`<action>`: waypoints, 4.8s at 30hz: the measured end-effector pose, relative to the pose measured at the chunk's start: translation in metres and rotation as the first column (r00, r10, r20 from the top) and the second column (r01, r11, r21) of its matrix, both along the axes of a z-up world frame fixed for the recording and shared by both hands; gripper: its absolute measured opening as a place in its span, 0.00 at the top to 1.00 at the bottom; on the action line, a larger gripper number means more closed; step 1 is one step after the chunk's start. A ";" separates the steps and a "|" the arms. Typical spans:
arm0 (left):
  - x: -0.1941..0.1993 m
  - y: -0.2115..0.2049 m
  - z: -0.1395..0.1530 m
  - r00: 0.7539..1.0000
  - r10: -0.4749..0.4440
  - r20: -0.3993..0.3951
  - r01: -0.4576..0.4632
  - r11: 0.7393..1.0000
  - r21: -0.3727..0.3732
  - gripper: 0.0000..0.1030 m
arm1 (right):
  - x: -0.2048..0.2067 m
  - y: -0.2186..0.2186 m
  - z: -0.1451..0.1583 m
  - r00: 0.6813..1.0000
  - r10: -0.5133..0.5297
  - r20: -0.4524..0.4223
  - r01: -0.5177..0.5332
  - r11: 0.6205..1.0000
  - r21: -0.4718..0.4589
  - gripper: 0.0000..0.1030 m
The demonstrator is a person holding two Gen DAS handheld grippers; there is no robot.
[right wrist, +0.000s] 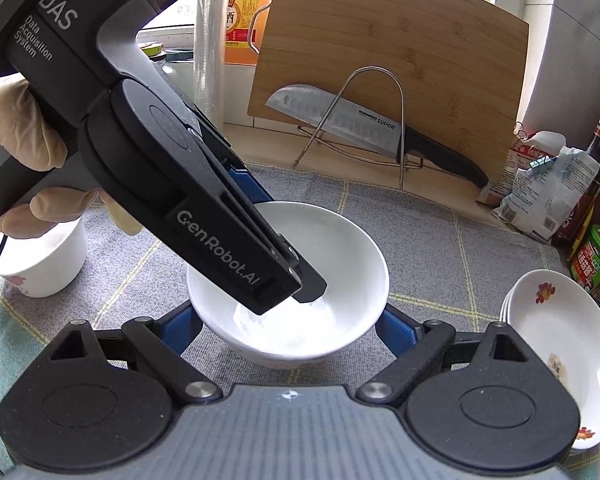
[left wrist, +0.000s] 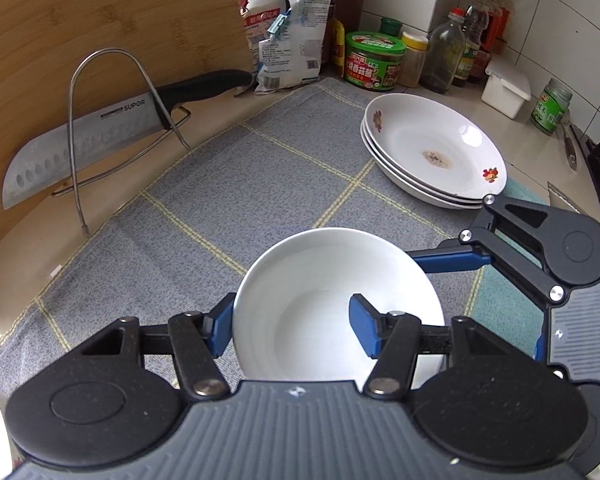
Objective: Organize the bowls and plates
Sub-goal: 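Lift the bowl with the left tool and carry it toward the plate stack, then lower the bowl onto the towel and open the left tool, then reach the right tool to the set-down bowl and close on its rim, then carry the bowl with the right tool toward the bowl beside the plates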
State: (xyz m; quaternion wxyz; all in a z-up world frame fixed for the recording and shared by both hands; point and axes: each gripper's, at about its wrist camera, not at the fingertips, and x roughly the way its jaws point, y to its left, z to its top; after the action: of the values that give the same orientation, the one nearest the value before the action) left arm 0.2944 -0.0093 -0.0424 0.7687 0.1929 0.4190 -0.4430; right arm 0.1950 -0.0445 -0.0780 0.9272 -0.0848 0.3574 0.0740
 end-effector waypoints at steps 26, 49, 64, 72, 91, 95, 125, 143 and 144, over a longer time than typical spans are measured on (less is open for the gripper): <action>-0.016 -0.010 -0.015 0.999 -0.044 -0.031 0.042 0.996 -0.073 0.13 | -0.014 -0.017 -0.014 0.997 -0.066 -0.032 0.067 0.997 0.036 0.00; -0.080 0.093 0.057 0.911 0.356 0.209 -0.303 0.920 -0.248 0.04 | -0.038 0.005 0.013 0.999 -0.003 0.048 0.001 1.000 0.030 0.00; -0.120 0.166 0.044 0.785 0.543 0.298 -0.496 0.839 -0.223 0.04 | -0.046 0.035 0.023 0.998 -0.003 0.062 0.001 0.999 0.033 0.00; -0.137 0.207 0.025 0.763 0.603 0.234 -0.563 0.797 -0.218 0.03 | -0.040 0.065 0.018 0.998 0.059 0.025 -0.059 0.998 0.019 0.00; -0.127 0.230 -0.028 0.817 0.541 0.202 -0.526 0.841 -0.126 0.03 | -0.010 0.122 0.015 0.980 0.198 -0.030 -0.198 0.980 0.007 0.00; -0.122 0.227 -0.035 0.824 0.535 0.188 -0.520 0.845 -0.126 0.03 | 0.000 0.131 0.015 0.973 0.227 -0.038 -0.227 0.974 0.003 0.00; -0.121 0.212 -0.043 0.855 0.441 0.273 -0.412 0.897 -0.158 0.14 | 0.059 0.178 -0.006 0.899 0.402 -0.173 -0.391 0.916 0.093 0.26; -0.114 0.213 -0.041 0.867 0.427 0.256 -0.405 0.904 -0.136 0.14 | 0.070 0.170 -0.006 0.878 0.433 -0.204 -0.410 0.900 0.147 0.35; -0.113 0.213 -0.041 0.867 0.429 0.252 -0.407 0.903 -0.137 0.14 | 0.070 0.169 -0.006 0.878 0.435 -0.203 -0.411 0.899 0.148 0.35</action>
State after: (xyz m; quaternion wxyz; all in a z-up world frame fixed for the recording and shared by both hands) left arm 0.1816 0.2039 -0.0835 0.9042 0.1267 0.3215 -0.2511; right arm 0.2653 0.1248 -0.0835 0.8437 -0.1050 0.4311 0.3020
